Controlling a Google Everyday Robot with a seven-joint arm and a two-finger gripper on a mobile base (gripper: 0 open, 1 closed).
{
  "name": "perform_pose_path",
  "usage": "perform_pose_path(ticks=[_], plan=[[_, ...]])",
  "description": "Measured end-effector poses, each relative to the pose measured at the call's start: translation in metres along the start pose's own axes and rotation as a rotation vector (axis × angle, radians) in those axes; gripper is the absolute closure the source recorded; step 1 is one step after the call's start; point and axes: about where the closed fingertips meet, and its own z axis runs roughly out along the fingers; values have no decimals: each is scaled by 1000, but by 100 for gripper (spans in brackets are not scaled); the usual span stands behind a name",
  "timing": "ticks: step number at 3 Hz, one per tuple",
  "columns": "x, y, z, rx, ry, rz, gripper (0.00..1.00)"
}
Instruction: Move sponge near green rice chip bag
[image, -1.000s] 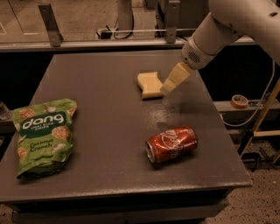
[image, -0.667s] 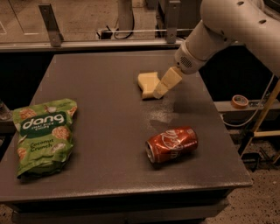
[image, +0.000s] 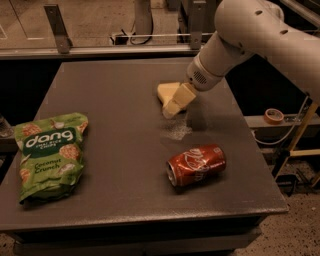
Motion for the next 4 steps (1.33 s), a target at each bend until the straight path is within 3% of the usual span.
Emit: perform_pose_path(ticks=[1,3,4], plan=[[-8,3,7,-6,-4,-20,21],[-14,10,19,-25,-22,-39,67],[-17,12,8,-22,-67,-52,91]])
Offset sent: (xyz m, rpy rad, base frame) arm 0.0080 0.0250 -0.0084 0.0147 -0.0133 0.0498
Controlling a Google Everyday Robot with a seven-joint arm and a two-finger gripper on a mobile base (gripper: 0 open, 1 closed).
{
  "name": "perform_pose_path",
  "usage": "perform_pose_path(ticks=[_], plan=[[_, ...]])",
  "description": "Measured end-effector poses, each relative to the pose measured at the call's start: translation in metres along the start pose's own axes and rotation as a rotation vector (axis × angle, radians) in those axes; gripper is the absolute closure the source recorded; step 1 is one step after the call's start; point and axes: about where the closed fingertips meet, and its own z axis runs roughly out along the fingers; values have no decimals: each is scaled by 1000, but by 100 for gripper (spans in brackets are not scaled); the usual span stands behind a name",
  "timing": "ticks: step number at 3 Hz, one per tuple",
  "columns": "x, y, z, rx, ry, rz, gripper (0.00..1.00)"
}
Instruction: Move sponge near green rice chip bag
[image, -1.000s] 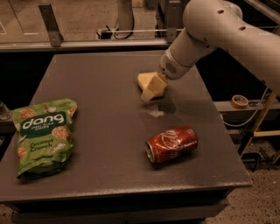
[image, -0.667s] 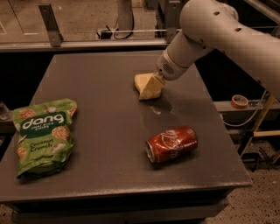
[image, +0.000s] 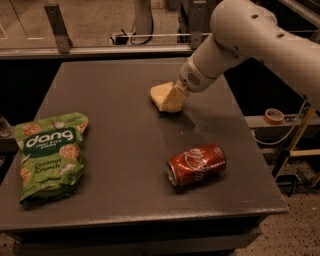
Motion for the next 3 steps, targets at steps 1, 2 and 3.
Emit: perform_pose_path(ticks=[1,2,3], plan=[[-14,1,-26,10,-88,-36,100],[-34,4,-53,3,-182,-99,100],[-38,6,-55,1,-191,-116,100]])
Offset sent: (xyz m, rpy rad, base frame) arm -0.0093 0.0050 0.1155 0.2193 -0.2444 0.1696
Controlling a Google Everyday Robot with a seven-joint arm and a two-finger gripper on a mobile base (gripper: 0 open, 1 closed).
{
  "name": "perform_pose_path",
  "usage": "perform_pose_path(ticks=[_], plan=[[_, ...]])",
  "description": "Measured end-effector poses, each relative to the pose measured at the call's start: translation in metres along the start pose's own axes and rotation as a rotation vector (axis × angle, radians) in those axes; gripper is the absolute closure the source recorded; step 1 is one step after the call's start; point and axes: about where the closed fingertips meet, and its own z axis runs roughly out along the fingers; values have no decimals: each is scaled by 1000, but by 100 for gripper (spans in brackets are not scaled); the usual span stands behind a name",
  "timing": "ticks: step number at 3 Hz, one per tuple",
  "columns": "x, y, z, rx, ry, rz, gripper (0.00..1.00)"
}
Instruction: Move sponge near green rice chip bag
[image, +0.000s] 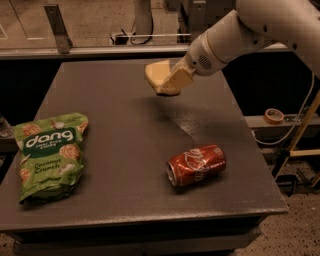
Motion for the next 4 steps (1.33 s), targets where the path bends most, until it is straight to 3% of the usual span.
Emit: perform_pose_path(ticks=[1,3,4], plan=[[-7,8,6,-38,-2,-24,100],[-65,107,30,-293,-59,-274,100],[-76,154,52,-422,-43,-358,100]])
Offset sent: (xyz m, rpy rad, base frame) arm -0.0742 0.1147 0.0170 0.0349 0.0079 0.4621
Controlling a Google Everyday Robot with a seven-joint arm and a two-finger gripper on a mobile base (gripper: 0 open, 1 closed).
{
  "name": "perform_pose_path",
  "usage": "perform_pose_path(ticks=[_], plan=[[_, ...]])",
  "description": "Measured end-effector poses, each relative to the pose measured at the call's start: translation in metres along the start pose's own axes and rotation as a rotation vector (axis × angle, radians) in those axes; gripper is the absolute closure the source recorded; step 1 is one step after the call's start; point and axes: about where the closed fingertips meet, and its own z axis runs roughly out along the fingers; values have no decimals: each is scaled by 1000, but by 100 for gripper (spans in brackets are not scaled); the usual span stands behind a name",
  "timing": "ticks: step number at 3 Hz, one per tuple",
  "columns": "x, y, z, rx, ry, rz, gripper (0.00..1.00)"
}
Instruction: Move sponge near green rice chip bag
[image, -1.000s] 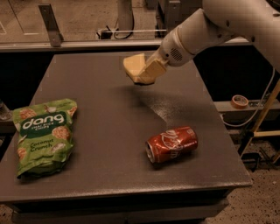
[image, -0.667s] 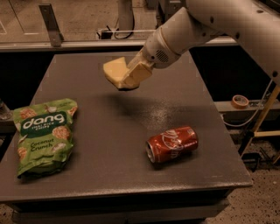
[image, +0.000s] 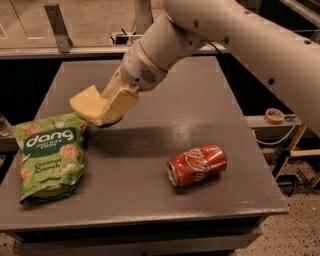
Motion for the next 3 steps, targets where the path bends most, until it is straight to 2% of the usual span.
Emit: perform_pose_path(ticks=[1,2,3], plan=[[-16,17,27,-92,22,-53,100],[-21,22,46,-148,48,-57,84],[-22,23,48,-151,48,-60,60]])
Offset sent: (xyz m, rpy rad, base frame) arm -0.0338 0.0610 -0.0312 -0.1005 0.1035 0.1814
